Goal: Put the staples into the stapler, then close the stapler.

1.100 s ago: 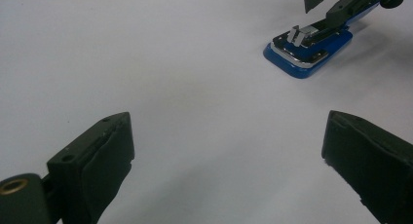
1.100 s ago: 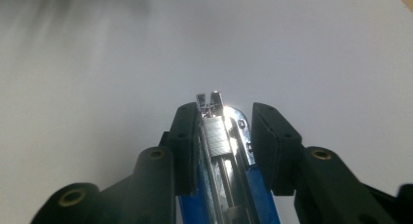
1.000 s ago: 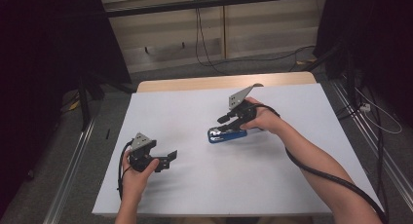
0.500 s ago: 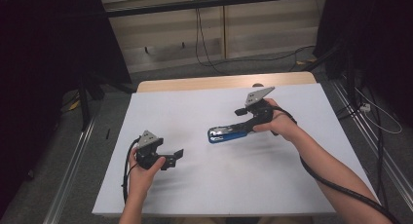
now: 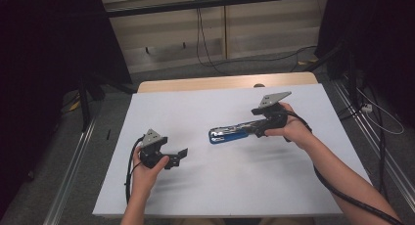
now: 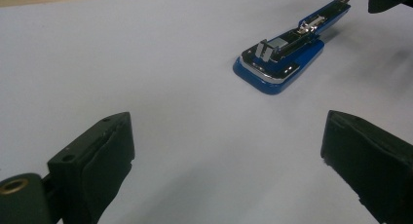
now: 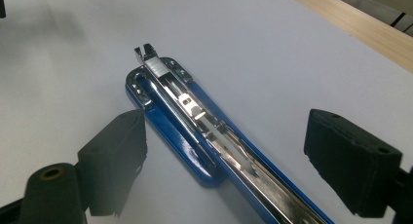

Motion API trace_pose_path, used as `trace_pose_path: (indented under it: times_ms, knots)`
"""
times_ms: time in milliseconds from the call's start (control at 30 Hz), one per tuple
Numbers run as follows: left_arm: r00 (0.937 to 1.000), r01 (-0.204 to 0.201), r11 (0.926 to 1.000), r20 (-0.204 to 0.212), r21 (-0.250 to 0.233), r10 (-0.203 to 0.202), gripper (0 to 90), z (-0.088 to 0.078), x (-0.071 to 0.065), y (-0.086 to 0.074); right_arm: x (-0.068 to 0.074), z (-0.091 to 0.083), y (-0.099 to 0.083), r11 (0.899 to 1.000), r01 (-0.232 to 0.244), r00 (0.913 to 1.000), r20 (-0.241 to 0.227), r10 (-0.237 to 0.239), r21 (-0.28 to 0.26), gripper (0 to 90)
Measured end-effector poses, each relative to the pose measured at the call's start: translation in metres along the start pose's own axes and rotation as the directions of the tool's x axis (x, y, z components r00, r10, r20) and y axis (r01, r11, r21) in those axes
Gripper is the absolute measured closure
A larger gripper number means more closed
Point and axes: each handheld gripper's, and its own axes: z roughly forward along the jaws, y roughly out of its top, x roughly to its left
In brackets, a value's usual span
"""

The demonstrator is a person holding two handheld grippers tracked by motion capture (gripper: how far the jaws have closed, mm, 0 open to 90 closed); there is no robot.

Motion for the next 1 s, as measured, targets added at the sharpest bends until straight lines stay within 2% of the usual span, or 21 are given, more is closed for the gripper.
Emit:
trace_pose_path:
  times_ms: [200, 367, 400, 533, 600, 633, 667, 700, 733, 767, 800, 867, 900, 967, 1000]
  knots:
    - [0.9999, 0.001, 1.0000, 0.013, -0.007, -0.001, 5.5, 0.002, -0.001, 0.002, 0.004, -0.017, -0.007, 1.000, 0.004, 0.9986, 0.053, -0.004, 0.003, 14.0]
    - [0.9999, 0.005, 0.9998, 0.012, -0.017, -0.005, 5.7, 0.005, -0.003, 0.004, 0.004, -0.026, -0.015, 1.000, -0.012, 0.9969, 0.078, 0.012, 0.002, 13.3]
    - [1.0000, 0.005, 0.9998, 0.007, -0.020, -0.005, 6.0, 0.008, -0.004, 0.005, 0.004, -0.030, -0.019, 1.000, -0.029, 0.9947, 0.098, 0.030, -0.009, 13.4]
    - [0.9999, 0.005, 0.9996, 0.016, -0.027, -0.005, 8.3, 0.011, -0.006, 0.007, 0.002, -0.034, -0.030, 0.998, -0.056, 0.9882, 0.142, 0.056, -0.002, 20.1]
    - [0.9999, -0.008, 0.9998, 0.013, -0.020, 0.009, 14.9, 0.014, -0.009, 0.008, 0.002, -0.037, -0.035, 0.998, -0.060, 0.9842, 0.167, 0.058, 0.005, 28.4]
    - [0.9998, -0.013, 0.9997, 0.014, -0.020, 0.013, 18.9, 0.016, -0.010, 0.009, 0.001, -0.039, -0.037, 0.998, -0.070, 0.9827, 0.172, 0.069, -0.003, 29.5]
    - [0.9996, -0.021, 0.9997, 0.016, -0.015, 0.021, 18.9, 0.017, -0.011, 0.010, 0.001, -0.039, -0.037, 0.998, -0.070, 0.9827, 0.172, 0.069, -0.003, 29.5]
    - [0.9994, -0.031, 0.9994, 0.013, -0.011, 0.031, 29.9, 0.018, -0.012, 0.010, 0.000, -0.043, -0.042, 0.995, -0.095, 0.9765, 0.193, 0.095, -0.011, 36.4]
    - [0.9992, -0.037, 0.9992, 0.017, -0.014, 0.037, 36.2, 0.019, -0.014, 0.011, 0.000, -0.044, -0.044, 0.994, -0.105, 0.9730, 0.206, 0.105, -0.009, 40.7]
    - [0.9989, -0.042, 0.9990, 0.020, -0.013, 0.043, 36.2, 0.021, -0.016, 0.012, 0.000, -0.044, -0.044, 0.994, -0.105, 0.9730, 0.206, 0.105, -0.009, 40.7]
    - [0.9981, -0.059, 0.9982, 0.017, -0.005, 0.059, 45.6, 0.024, -0.020, 0.014, -0.001, -0.047, -0.048, 0.994, -0.111, 0.9696, 0.220, 0.108, 0.004, 49.2]
    - [0.9979, -0.064, 0.9980, 0.013, -0.002, 0.064, 55.2, 0.026, -0.021, 0.014, -0.001, -0.048, -0.053, 0.994, -0.111, 0.9681, 0.229, 0.102, 0.023, 58.5]
    - [0.9975, -0.065, 0.9978, 0.028, 0.009, 0.065, 59.9, 0.030, -0.023, 0.016, -0.002, -0.048, -0.055, 0.993, -0.117, 0.9673, 0.230, 0.107, 0.031, 62.0]
    - [0.9974, -0.066, 0.9978, 0.031, 0.009, 0.066, 68.3, 0.033, -0.024, 0.016, -0.003, -0.048, -0.060, 0.990, -0.134, 0.9630, 0.241, 0.120, 0.041, 73.2]
    - [0.9978, -0.056, 0.9984, 0.037, 0.009, 0.056, 71.5, 0.035, -0.026, 0.016, -0.004, -0.049, -0.062, 0.990, -0.132, 0.9626, 0.244, 0.117, 0.048, 75.7]
